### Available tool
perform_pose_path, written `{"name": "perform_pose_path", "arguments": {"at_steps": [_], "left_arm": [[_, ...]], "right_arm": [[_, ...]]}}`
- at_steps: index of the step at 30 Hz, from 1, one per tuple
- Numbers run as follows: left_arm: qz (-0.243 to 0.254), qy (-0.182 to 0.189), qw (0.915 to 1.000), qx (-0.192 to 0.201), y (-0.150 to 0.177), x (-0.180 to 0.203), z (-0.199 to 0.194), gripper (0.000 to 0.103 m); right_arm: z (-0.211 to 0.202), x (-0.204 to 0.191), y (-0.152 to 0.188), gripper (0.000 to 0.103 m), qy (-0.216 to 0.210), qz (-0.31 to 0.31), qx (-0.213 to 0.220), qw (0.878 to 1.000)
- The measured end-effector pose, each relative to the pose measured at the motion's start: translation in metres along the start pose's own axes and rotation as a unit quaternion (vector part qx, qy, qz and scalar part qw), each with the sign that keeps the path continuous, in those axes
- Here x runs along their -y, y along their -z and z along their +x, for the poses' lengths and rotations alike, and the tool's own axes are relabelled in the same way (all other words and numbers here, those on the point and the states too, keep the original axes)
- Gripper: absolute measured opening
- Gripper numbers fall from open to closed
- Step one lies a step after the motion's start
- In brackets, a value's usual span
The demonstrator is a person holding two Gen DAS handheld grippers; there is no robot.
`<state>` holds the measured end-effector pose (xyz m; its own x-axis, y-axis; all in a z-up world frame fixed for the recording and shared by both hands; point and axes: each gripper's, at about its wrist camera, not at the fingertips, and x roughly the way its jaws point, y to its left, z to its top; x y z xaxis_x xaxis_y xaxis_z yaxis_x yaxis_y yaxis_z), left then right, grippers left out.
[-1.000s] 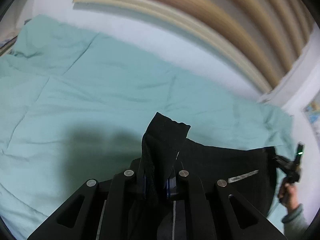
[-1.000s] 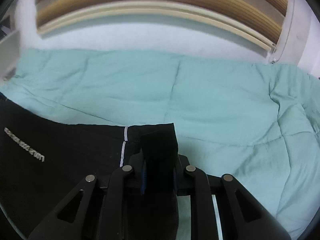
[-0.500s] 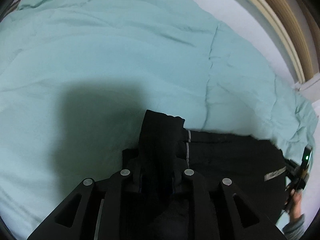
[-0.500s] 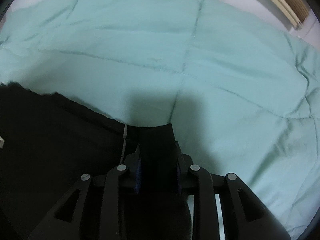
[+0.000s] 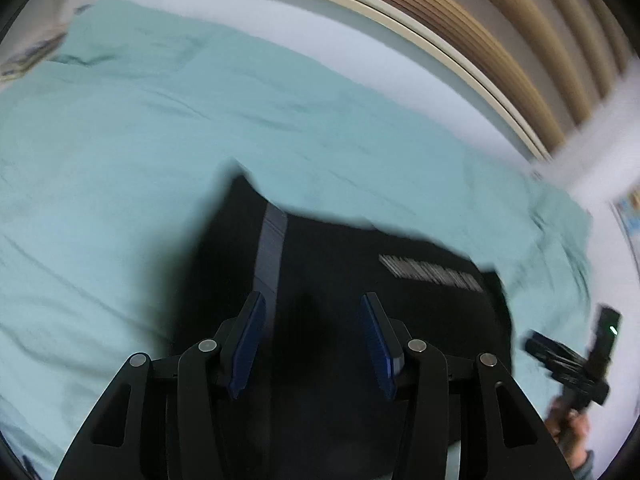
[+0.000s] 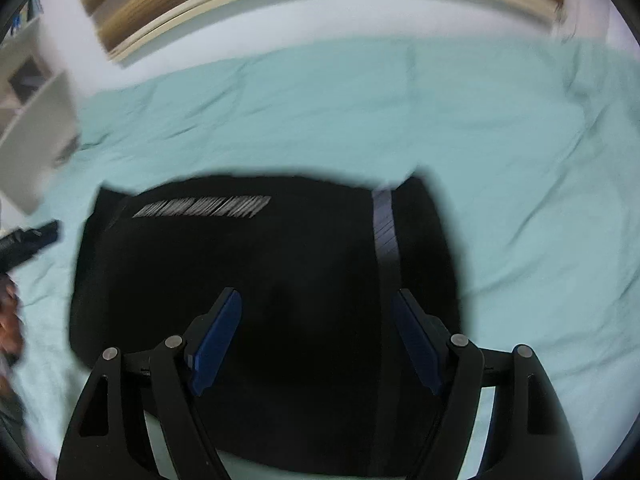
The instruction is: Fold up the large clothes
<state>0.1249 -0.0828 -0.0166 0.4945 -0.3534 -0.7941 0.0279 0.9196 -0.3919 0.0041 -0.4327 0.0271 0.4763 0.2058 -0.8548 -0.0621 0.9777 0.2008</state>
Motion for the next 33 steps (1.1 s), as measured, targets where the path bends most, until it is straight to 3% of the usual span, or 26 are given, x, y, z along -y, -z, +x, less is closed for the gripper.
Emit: {"name": "perform_pose_path", "arguments": {"at_steps": [5, 8, 10, 16, 18, 20, 23, 25, 27, 29, 33], "left_arm": [[0.058, 0.020, 0.9968, -0.051, 0.062, 0.072, 0.047, 0.051], [0.098, -0.051, 0.9902, -0.084, 0.092, 0.089, 0.095, 0.050], [0.100, -0.061, 0.9888, -0.093, 0.098, 0.084, 0.114, 0.050], [0.079, -0.044, 0.9909, -0.099, 0.088, 0.078, 0.119, 0.051], [0.078, -0.031, 0.9918, -0.097, 0.082, 0.082, 0.105, 0.051], [0.076, -0.017, 0.9945, -0.069, 0.068, 0.087, 0.083, 0.051], [0.072, -0.035, 0.9964, -0.028, 0.042, 0.093, 0.072, 0.051], [0.058, -0.038, 0.9971, -0.029, 0.024, 0.091, 0.081, 0.051], [0.057, -0.071, 0.9944, -0.054, 0.016, 0.086, 0.108, 0.051], [0.052, -0.086, 0.9909, -0.089, 0.017, 0.075, 0.139, 0.051], [0.057, -0.102, 0.9891, -0.090, 0.016, 0.072, 0.159, 0.051]], "right_arm": [[0.041, -0.051, 0.040, 0.080, 0.014, -0.016, -0.029, 0.999], [0.078, -0.063, 0.057, 0.089, 0.062, -0.051, -0.045, 0.996], [0.097, -0.054, 0.061, 0.093, 0.052, -0.039, -0.067, 0.996], [0.102, -0.055, 0.061, 0.093, 0.055, -0.054, -0.070, 0.995], [0.085, -0.050, 0.050, 0.085, 0.033, -0.035, -0.075, 0.996], [0.063, -0.050, 0.033, 0.083, 0.016, -0.032, -0.048, 0.998], [0.051, -0.056, 0.000, 0.083, 0.036, -0.044, -0.001, 0.998], [0.063, -0.056, -0.021, 0.083, 0.039, -0.043, 0.007, 0.998], [0.096, -0.049, -0.037, 0.083, 0.035, -0.026, -0.013, 0.999], [0.129, -0.042, -0.041, 0.084, 0.024, -0.011, -0.054, 0.998], [0.158, -0.036, -0.040, 0.088, 0.030, -0.017, -0.069, 0.997]]}}
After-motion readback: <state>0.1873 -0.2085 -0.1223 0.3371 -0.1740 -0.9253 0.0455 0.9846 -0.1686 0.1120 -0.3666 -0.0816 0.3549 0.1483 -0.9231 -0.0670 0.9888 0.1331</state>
